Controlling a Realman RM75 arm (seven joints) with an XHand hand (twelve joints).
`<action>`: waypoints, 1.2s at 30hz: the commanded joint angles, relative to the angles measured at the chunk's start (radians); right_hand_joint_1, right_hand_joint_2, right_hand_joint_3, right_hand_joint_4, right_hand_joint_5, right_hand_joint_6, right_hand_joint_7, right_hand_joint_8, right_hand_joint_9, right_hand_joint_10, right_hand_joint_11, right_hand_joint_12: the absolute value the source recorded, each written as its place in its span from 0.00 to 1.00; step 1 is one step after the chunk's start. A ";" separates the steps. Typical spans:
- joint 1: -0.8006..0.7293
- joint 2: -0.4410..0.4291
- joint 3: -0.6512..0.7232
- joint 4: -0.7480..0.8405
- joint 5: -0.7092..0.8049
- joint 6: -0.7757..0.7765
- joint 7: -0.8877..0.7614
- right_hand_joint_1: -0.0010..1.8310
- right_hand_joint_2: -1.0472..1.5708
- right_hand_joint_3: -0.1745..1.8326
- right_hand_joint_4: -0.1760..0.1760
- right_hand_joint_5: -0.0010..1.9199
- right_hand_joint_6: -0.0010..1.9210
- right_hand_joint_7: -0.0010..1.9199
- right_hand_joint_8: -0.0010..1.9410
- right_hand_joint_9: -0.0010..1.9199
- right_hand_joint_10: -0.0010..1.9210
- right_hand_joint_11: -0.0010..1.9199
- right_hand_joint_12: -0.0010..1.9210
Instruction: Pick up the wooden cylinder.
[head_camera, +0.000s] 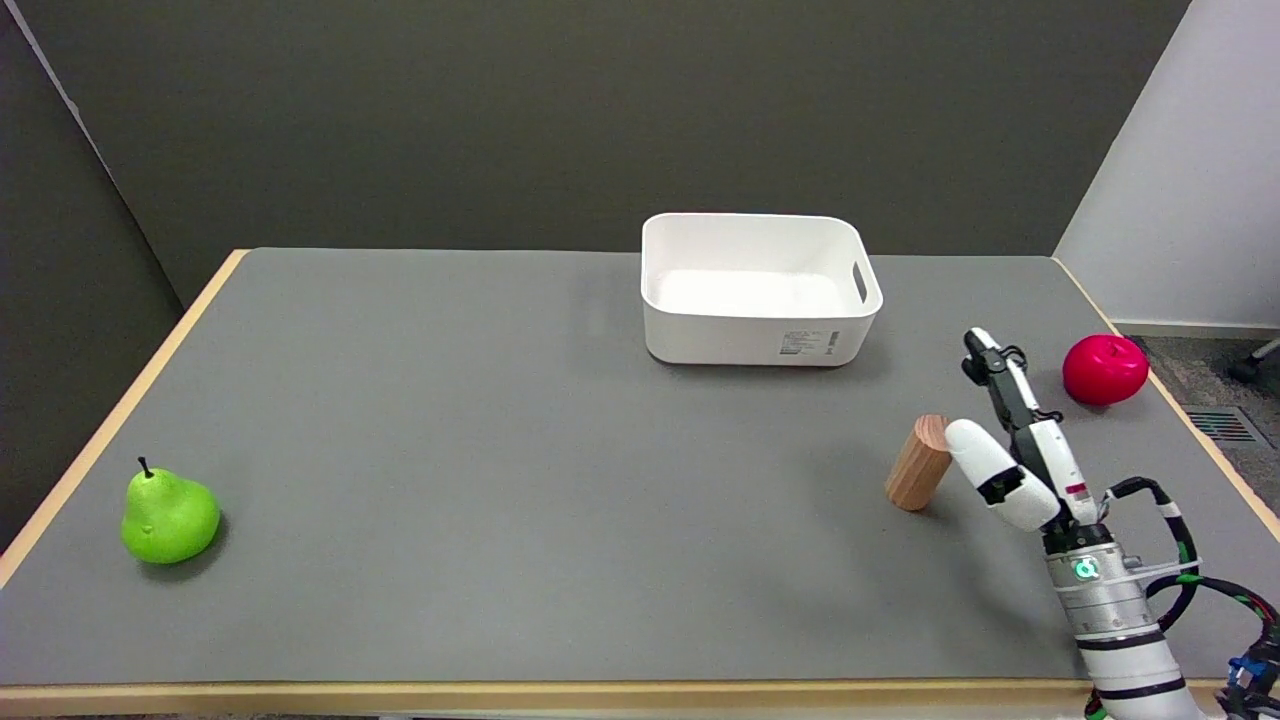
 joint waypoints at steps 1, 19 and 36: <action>0.062 -0.023 -0.029 -0.095 -0.059 -0.065 -0.001 0.11 0.65 0.49 0.00 0.01 0.15 0.00 0.04 0.00 0.05 0.00 0.24; 0.068 -0.028 -0.039 -0.127 -0.129 -0.099 0.277 0.09 0.61 0.54 0.00 0.02 0.15 0.01 0.09 0.00 0.17 0.00 0.45; 0.103 -0.028 -0.030 -0.121 -0.220 -0.194 0.289 0.09 0.61 0.54 0.00 0.02 0.15 0.00 0.09 0.00 0.14 0.00 0.42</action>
